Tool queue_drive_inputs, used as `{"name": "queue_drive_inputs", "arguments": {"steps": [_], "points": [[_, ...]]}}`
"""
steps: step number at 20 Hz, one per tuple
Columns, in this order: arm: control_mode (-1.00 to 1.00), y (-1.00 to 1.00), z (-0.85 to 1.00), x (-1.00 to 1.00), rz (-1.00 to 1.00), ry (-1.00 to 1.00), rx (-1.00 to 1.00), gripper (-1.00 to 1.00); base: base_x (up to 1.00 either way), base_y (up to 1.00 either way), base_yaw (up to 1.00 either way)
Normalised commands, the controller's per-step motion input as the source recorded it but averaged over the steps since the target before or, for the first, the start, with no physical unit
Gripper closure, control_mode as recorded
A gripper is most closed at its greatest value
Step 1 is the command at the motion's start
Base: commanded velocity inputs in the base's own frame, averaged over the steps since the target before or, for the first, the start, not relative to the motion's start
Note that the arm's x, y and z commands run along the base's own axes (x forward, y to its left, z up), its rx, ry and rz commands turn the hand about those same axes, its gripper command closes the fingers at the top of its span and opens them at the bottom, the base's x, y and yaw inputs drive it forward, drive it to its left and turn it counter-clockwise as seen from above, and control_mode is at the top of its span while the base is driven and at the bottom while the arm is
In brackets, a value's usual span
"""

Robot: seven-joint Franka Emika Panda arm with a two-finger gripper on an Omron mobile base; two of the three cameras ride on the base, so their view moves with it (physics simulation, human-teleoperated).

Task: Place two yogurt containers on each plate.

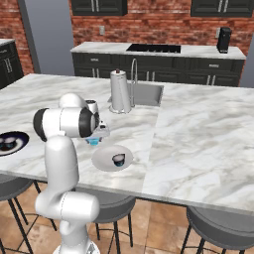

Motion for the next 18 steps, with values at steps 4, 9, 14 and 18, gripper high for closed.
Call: {"name": "queue_drive_inputs", "arguments": {"steps": [4,9,14,18], "points": [[-1.0,-0.02,0.26,-0.29,-0.13,-0.04,0.0,1.0,0.0,0.0,0.0],[-1.0,-0.11,0.46,-0.39,-0.18,0.0,0.0,1.0,0.0,0.0,0.0],[-1.0,-0.3,0.32,-0.27,-0.15,0.0,0.0,1.0,0.0,0.0,0.0],[-1.0,-0.47,0.04,-0.25,-0.09,0.0,0.03,1.0,0.0,0.0,0.0]]}}
